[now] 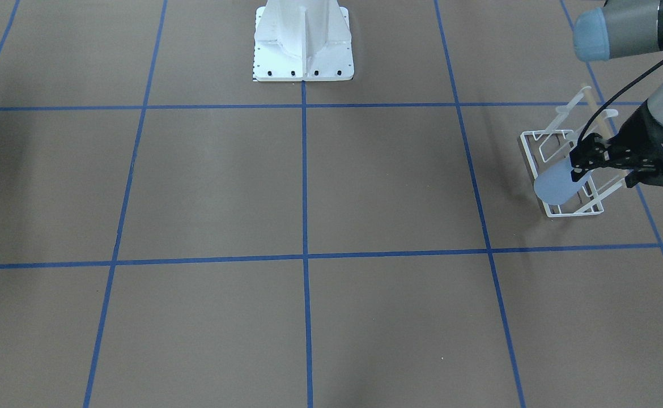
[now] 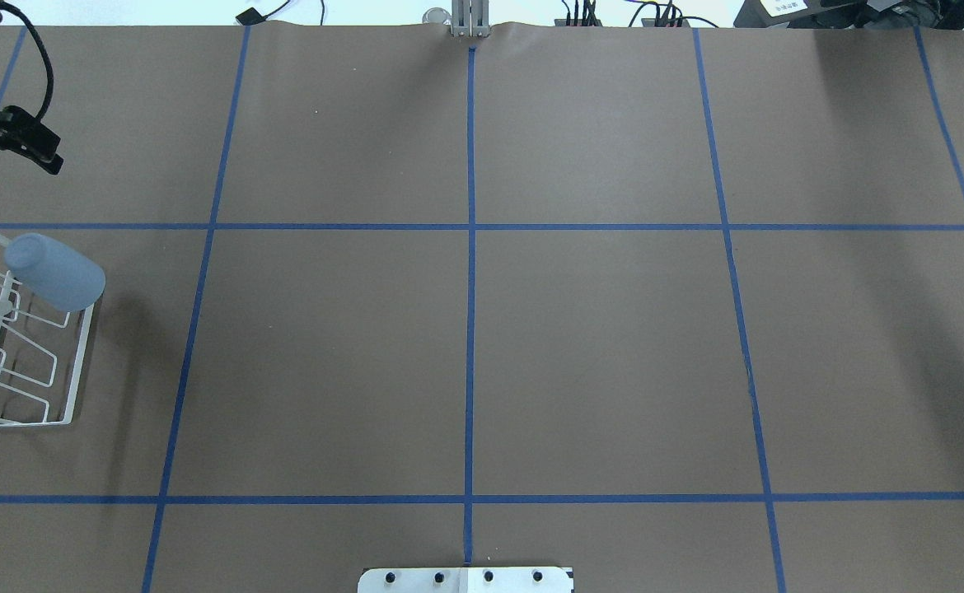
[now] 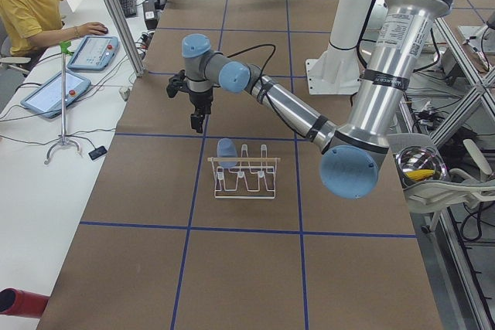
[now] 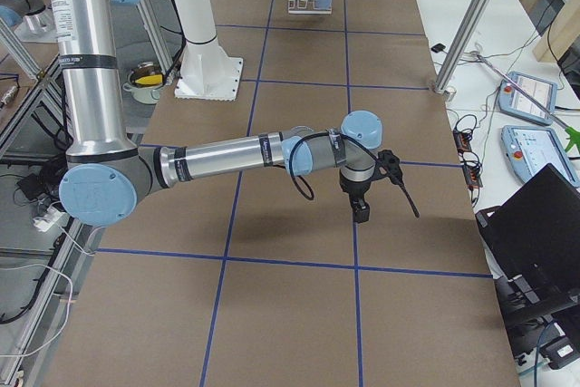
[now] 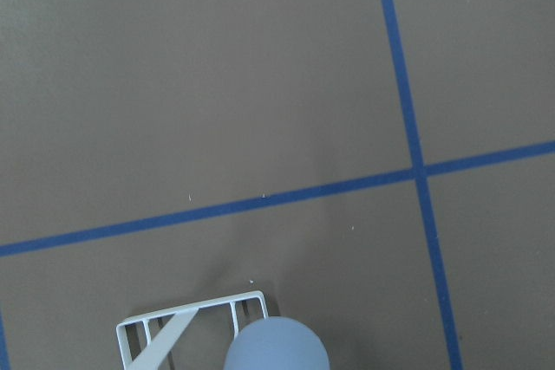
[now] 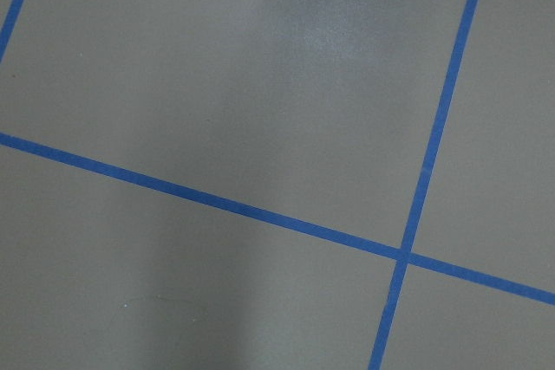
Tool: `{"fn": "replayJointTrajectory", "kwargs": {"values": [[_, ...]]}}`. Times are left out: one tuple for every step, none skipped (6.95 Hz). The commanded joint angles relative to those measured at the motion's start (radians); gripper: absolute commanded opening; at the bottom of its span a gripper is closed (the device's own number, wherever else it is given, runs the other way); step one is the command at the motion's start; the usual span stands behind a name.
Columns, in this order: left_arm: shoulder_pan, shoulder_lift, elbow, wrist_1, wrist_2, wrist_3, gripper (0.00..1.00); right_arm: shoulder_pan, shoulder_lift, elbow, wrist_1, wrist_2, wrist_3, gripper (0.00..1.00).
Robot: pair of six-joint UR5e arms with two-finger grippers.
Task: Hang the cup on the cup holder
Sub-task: 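Open the left gripper and lift it away from the hung cup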
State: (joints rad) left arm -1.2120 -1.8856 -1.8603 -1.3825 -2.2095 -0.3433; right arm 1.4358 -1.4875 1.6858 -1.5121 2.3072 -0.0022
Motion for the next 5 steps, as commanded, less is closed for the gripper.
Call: {"fn": "replayJointTrajectory", "kwargs": {"values": [[-0.163, -0.023, 0.115, 0.022, -0.004, 0.241, 0.98, 0.000, 0.000, -0.002, 0.000, 0.000, 0.001, 1.00], [-0.237, -0.021, 0.216, 0.011, -0.004, 0.371, 0.98, 0.000, 0.001, -0.009, 0.000, 0.000, -0.001, 1.00], [-0.288, 0.009, 0.280, 0.007, -0.006, 0.460, 0.98, 0.000, 0.001, -0.006, 0.001, 0.000, -0.001, 1.00], [-0.319, 0.057, 0.297, -0.012, -0.006, 0.478, 0.98, 0.002, 0.000, -0.006, 0.001, 0.000, -0.001, 1.00], [-0.354, 0.128, 0.287, -0.050, 0.007, 0.480, 0.98, 0.002, -0.002, -0.005, 0.000, 0.000, 0.001, 1.00]]}}
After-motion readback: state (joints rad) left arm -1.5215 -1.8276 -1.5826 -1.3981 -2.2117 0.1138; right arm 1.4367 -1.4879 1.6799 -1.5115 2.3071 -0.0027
